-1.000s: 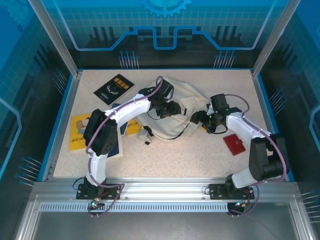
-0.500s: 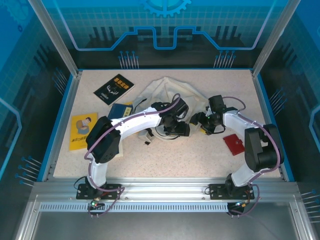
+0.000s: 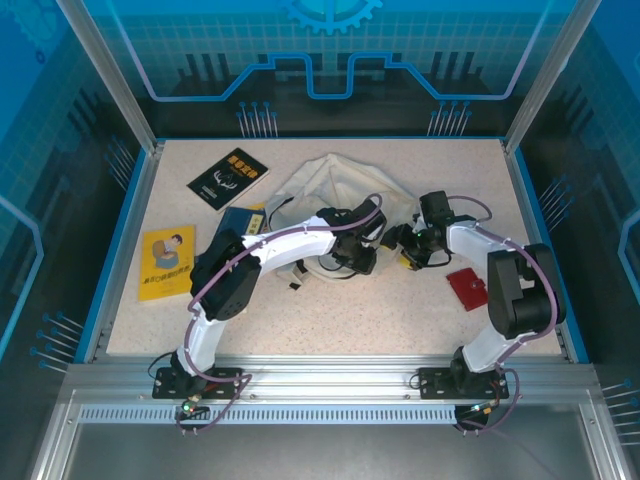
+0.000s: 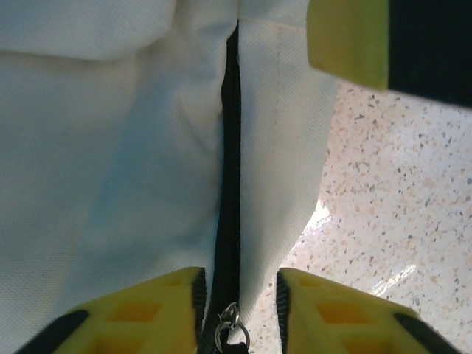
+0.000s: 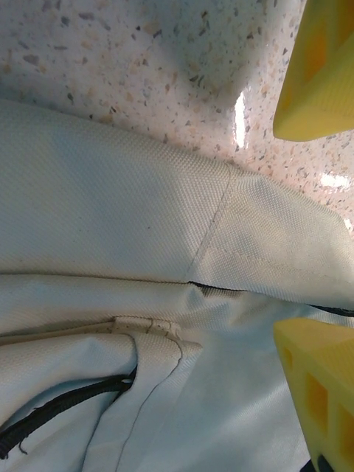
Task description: Pack the student bag
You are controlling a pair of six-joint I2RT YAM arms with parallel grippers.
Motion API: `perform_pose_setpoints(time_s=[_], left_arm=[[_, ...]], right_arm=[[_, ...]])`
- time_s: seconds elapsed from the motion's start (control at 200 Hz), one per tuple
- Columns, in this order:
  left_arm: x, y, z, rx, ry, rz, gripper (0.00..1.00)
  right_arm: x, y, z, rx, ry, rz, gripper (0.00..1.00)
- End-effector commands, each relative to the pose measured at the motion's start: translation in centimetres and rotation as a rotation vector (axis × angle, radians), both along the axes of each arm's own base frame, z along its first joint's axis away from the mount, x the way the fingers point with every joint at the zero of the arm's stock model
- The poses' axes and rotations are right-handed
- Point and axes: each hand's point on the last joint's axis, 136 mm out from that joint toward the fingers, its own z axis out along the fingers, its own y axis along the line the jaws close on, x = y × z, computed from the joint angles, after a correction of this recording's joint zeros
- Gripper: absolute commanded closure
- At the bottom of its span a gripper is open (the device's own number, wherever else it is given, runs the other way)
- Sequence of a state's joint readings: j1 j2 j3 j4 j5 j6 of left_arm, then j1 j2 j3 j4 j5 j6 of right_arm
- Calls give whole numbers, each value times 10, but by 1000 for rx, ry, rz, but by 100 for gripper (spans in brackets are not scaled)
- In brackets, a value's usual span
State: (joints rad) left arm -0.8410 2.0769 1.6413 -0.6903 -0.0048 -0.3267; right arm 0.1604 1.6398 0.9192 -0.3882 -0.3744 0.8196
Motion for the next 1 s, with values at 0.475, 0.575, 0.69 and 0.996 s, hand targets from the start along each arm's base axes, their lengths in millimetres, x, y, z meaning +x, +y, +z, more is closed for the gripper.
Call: perform_pose_setpoints(time_s=[0.475,0.575,0.69,0.996], left_arm=[[6,1,55,-101,-159,-5,100],[7,2,56,-102,-163,-4,100],[7,7,53,-74,-171,-2,100],[2,55,60,105,-266,-46,100]], right_arm=[[-4,25,-14,96,67,22,48],[-1,25,-12,101,54,19,63],[2,19,-10,76,35,6,81],[17,-17,-20,-87,20,-42,99]])
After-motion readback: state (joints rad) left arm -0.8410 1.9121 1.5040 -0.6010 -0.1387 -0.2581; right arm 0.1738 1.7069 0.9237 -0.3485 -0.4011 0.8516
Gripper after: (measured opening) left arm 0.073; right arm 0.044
